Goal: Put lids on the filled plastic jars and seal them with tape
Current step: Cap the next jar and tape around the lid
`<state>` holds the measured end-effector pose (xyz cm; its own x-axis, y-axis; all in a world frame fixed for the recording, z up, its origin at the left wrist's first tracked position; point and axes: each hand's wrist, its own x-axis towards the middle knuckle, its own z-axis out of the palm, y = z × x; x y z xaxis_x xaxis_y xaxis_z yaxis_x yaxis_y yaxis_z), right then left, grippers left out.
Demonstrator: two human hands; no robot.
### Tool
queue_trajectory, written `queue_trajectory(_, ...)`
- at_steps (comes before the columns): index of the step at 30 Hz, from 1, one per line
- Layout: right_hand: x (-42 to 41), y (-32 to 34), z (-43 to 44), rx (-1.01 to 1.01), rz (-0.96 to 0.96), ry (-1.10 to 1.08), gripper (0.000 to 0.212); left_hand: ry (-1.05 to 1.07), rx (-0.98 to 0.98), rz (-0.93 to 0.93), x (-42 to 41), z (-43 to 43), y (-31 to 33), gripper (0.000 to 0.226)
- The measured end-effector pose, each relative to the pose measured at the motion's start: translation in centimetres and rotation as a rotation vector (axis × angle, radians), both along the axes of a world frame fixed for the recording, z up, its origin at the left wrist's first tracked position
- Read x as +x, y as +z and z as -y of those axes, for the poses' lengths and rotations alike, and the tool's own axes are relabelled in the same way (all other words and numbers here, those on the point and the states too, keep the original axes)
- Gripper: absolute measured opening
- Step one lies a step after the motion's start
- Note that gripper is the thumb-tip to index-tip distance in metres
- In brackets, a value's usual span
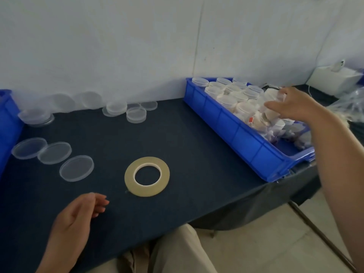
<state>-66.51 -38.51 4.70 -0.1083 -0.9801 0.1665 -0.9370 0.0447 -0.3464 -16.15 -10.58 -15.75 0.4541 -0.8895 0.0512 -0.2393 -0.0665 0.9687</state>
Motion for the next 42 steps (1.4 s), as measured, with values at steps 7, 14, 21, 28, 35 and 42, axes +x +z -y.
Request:
queue_trajectory(7,0.0,-5.2,1.7,0.180,-0.021,0.119,0.078,-0.023,0.008,0.056,-0.2,-0.2,0.0,0.035)
queue_trajectory(14,0.3,-6.7,1.4,0.248,-0.378,0.109,0.078,-0.052,0.031,0.067,-0.3,-0.2,0.1,0.029)
queue_trajectory(21,0.8,-5.9,0.8,0.174,-0.363,0.167,0.068,-0.050,0.068,0.086,0.0,-0.2,-0.2,0.015)
queue_trajectory(28,2.6,-3.2,-0.2,0.225,-0.387,0.152,0.068,-0.050,0.102,0.087,0.0,-0.3,0.3,0.013)
queue_trajectory(35,13.4,-0.5,-5.5,-0.336,0.024,0.418,0.021,-0.058,0.154,0.118,-0.5,-0.5,1.1,0.014)
queue_trajectory(42,27.8,-9.9,-15.6,-0.206,0.190,0.775,0.024,-0.070,0.140,0.117,-0.5,-1.0,1.5,0.014)
